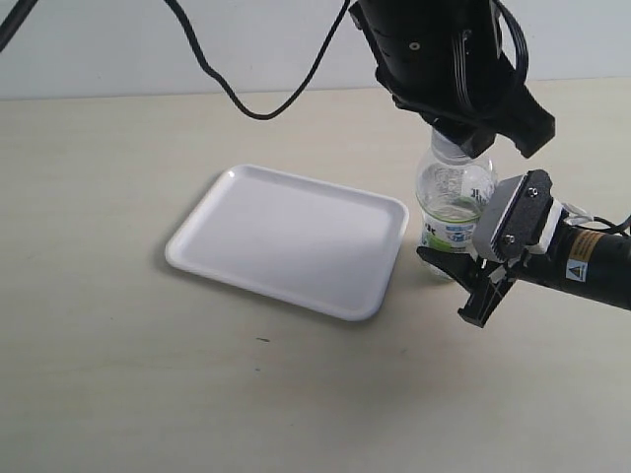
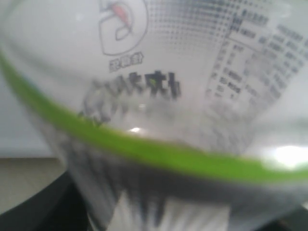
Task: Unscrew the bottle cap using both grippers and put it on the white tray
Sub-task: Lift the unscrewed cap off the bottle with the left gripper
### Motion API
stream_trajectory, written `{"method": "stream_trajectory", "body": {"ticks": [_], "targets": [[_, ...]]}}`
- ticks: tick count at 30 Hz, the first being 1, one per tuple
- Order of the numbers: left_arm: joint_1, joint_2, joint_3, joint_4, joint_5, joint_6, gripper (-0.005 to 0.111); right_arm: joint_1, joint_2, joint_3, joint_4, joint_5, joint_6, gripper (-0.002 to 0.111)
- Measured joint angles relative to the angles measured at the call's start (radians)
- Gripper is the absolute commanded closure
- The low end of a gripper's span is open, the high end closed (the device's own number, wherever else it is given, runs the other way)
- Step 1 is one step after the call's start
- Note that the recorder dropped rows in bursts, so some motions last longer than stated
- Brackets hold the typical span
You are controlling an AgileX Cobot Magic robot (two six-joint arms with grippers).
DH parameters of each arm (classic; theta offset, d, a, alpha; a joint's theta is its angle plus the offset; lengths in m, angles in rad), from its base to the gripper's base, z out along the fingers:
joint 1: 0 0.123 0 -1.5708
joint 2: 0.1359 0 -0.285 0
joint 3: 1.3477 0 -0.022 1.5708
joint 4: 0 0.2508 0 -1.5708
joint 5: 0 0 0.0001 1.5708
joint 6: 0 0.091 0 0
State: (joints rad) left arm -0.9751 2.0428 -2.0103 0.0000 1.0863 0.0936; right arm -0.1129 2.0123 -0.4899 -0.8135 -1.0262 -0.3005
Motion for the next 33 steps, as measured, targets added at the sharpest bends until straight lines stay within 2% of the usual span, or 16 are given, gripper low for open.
{"method": "stream_trajectory", "body": {"ticks": [9, 16, 21, 24, 29, 33], "targets": [[0.000, -0.002, -0.014, 0.000, 0.005, -0.008, 0.107, 0.000, 0.000, 0.000, 0.004, 0.000, 0.004, 0.108], [0.000, -0.005, -0.071, 0.000, 0.012, -0.008, 0.107, 0.000, 0.000, 0.000, 0.004, 0.000, 0.004, 0.108], [0.000, -0.008, -0.100, 0.039, 0.055, 0.034, 0.107, 0.000, 0.000, 0.000, 0.004, 0.000, 0.006, 0.108], [0.000, -0.030, -0.109, 0.124, 0.089, 0.077, 0.107, 0.000, 0.000, 0.000, 0.004, 0.000, 0.013, 0.108], [0.052, -0.101, -0.114, 0.178, 0.098, 0.144, 0.107, 0.000, 0.000, 0.000, 0.004, 0.000, 0.052, 0.108], [0.127, -0.132, -0.115, 0.189, 0.114, 0.204, 0.107, 0.000, -0.006, 0.000, 0.006, 0.011, 0.160, 0.108]]}}
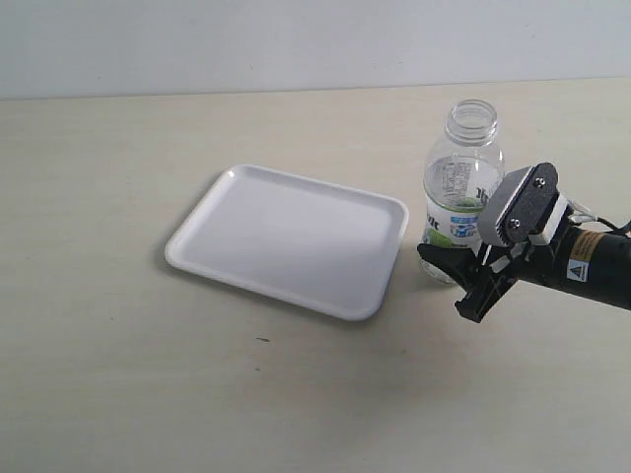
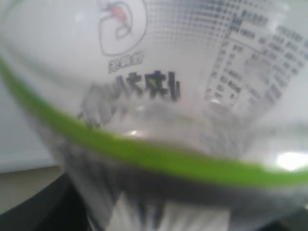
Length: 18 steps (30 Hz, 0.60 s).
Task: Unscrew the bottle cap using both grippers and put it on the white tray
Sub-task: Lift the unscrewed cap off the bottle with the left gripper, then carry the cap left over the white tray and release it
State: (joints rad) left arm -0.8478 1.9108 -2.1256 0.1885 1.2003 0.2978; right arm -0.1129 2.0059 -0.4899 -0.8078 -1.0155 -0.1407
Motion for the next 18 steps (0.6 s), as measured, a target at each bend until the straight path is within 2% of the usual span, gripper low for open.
{"method": "stream_trajectory", "body": {"ticks": [4, 6, 8, 10, 12, 18], "targets": [[0.080, 0.000, 0.122, -0.077, -0.025, 0.157, 0.107, 0.000, -0.048, 0.000, -0.014, 0.082, 0.176, 0.108], [0.102, 0.000, 0.215, -0.117, -0.093, 0.254, 0.107, 0.000, -0.068, 0.000, -0.048, 0.117, 0.224, 0.108], [0.112, 0.009, 0.366, -0.132, -0.221, 0.369, 0.107, 0.000, -0.072, 0.000, -0.087, 0.122, 0.240, 0.108], [0.112, 0.039, 0.436, -0.138, -0.290, 0.418, 0.107, 0.000, -0.074, 0.000, -0.091, 0.122, 0.244, 0.108], [0.116, 0.114, 0.475, -0.138, -0.326, 0.455, 0.107, 0.000, -0.076, 0.000, -0.095, 0.122, 0.244, 0.108], [0.120, 0.263, 0.482, -0.140, -0.355, 0.467, 0.107, 0.000, -0.076, 0.000, -0.099, 0.122, 0.244, 0.108]]}}
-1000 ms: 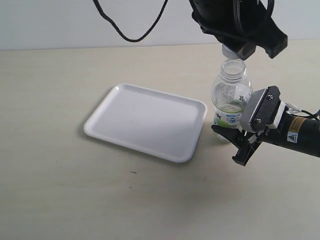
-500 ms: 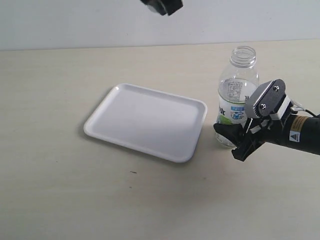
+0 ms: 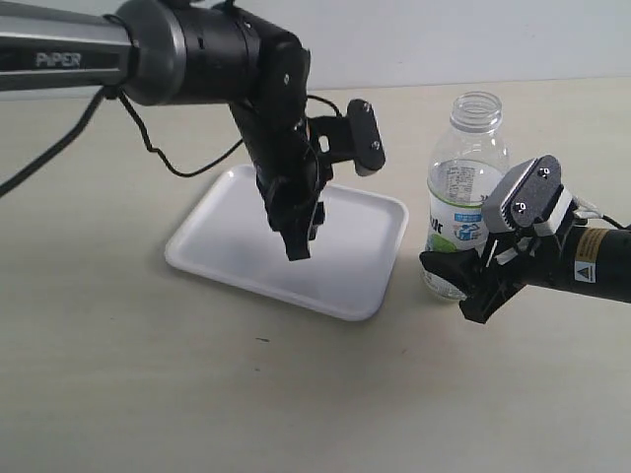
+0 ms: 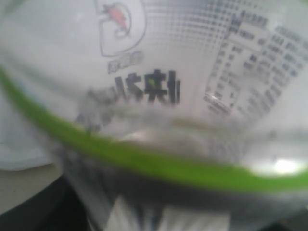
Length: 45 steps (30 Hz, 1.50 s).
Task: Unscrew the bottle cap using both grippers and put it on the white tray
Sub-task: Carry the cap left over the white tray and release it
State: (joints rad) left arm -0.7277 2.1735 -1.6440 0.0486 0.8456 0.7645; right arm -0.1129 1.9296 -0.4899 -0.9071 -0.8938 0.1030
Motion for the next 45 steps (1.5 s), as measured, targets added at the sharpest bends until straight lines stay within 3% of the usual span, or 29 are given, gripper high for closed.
{"method": "stream_trajectory", "body": {"ticks": [18, 22, 27, 30, 39, 42, 45], "targets": [[0.040, 0.085, 0.000, -0.029, -0.091, -0.002, 0.105, 0.000, 0.000, 0.000, -0.002, 0.000, -0.014, 0.108], [0.040, 0.085, 0.000, -0.029, -0.093, -0.002, 0.084, 0.000, 0.000, 0.000, -0.002, 0.000, -0.014, 0.108], [0.040, 0.085, 0.000, -0.029, -0.084, -0.007, 0.044, 0.000, 0.000, 0.000, -0.002, 0.000, -0.014, 0.108], [0.040, 0.085, 0.000, -0.029, -0.084, -0.025, 0.034, 0.000, 0.000, 0.000, -0.002, 0.000, -0.014, 0.108], [0.040, 0.085, 0.000, -0.029, -0.084, -0.064, 0.035, 0.000, 0.000, 0.000, -0.002, 0.000, -0.014, 0.108], [0.040, 0.070, 0.000, -0.014, -0.063, -0.090, 0.039, 0.000, 0.000, 0.000, -0.004, 0.000, -0.014, 0.108], [0.040, 0.042, 0.000, 0.006, -0.027, -0.104, 0.050, 0.000, 0.000, 0.000, -0.011, -0.002, -0.004, 0.108]]}}
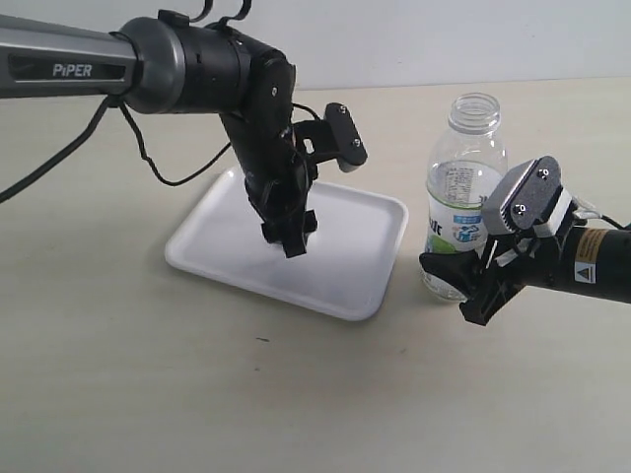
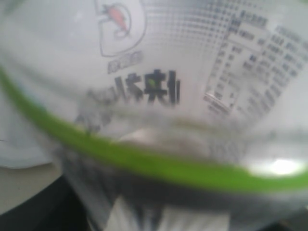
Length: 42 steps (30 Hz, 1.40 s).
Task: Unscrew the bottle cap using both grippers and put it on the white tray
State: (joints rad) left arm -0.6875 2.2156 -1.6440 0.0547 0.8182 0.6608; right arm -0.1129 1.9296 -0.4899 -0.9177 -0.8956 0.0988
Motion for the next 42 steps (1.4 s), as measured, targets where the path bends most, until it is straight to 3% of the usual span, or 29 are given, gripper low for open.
{"method": "stream_trajectory", "body": {"ticks": [8, 9, 16, 18, 20, 25, 28, 31, 42], "targets": [[0.000, -0.080, 0.000, 0.017, 0.139, -0.006, 0.105, 0.000, 0.000, 0.000, -0.050, -0.006, 0.030, 0.108], [0.000, -0.086, 0.000, 0.017, 0.159, -0.006, 0.106, 0.000, 0.000, 0.000, -0.059, -0.008, 0.030, 0.108], [0.000, -0.103, 0.000, 0.017, 0.239, -0.016, 0.107, 0.000, 0.000, 0.000, -0.083, -0.015, 0.038, 0.108], [0.000, -0.103, 0.000, 0.017, 0.245, -0.023, 0.107, 0.000, 0.000, 0.000, -0.091, -0.015, 0.038, 0.103], [0.000, -0.103, 0.000, 0.017, 0.245, -0.027, 0.107, 0.000, 0.000, 0.000, -0.093, -0.017, 0.038, 0.091], [0.000, -0.103, 0.000, 0.017, 0.249, -0.031, 0.107, 0.000, 0.000, 0.000, -0.093, -0.018, 0.038, 0.047], [0.000, -0.103, 0.000, 0.017, 0.248, -0.032, 0.107, 0.000, 0.000, 0.002, -0.078, -0.020, 0.060, 0.031], [0.000, -0.103, 0.000, 0.017, 0.248, -0.032, 0.107, 0.000, 0.000, 0.002, -0.040, -0.035, 0.078, 0.026], [0.000, -0.103, 0.000, 0.017, 0.248, -0.032, 0.107, 0.000, 0.000, 0.002, -0.024, -0.032, 0.083, 0.026]]}}
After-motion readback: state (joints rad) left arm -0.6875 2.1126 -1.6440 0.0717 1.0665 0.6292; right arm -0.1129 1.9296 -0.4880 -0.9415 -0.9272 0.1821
